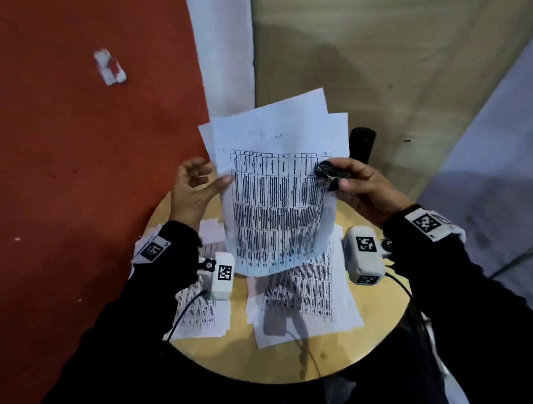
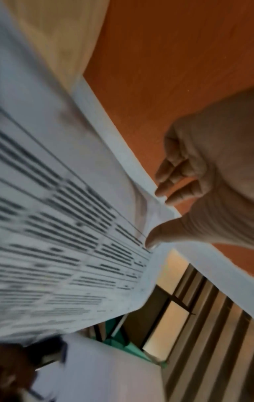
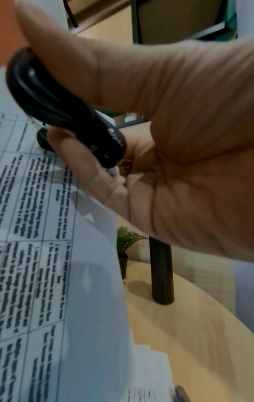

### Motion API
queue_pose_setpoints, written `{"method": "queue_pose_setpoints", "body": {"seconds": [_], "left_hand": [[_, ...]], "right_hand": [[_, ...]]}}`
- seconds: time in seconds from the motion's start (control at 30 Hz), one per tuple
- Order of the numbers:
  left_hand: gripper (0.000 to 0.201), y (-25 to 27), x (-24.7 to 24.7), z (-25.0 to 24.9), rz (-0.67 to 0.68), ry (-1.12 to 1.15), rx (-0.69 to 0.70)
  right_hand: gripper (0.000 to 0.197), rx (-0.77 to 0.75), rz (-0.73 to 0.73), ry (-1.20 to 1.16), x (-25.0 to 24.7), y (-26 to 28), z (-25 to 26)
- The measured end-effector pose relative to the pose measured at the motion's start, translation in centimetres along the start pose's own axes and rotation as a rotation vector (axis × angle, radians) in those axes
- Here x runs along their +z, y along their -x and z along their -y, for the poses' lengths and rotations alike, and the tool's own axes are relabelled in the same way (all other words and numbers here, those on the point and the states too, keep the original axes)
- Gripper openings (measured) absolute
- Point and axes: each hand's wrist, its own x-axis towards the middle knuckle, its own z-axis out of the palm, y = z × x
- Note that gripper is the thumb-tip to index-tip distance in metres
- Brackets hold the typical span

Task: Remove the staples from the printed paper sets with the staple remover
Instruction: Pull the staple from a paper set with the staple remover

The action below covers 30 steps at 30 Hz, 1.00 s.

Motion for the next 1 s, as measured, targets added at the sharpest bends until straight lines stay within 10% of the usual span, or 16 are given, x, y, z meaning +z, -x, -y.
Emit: {"method": "queue_pose_setpoints", "body": {"seconds": [0.2, 0.27, 0.6, 0.8, 1.0], "left_hand": [[0.071, -0.2, 0.7, -4.4, 0.146, 0.101, -0.241], [0.045, 0.5, 1.0, -6.2, 0.124, 0.199, -0.168], [0.045, 3.9, 1.7, -12.2, 0.131, 0.110, 0.088], [0.057, 5.4, 2.1, -13.4, 0.034, 0.134, 0.113], [0.069, 7.0, 2.9, -14.8, 0.012, 0.169, 0.113]], "right_hand": [[0.059, -0.018, 0.123, 0.065, 1.3, 2.0, 3.0], [0.059, -0.028, 0.141, 0.079, 1.4, 2.7, 3.9], [0.069, -0.086, -0.102, 0.130, 3.1, 4.9, 4.5], [0.033, -0.366, -0.515, 0.231, 6.0, 5.6, 5.3], [0.046, -0.702, -0.351, 0.817, 11.2, 5.8, 6.4]]}}
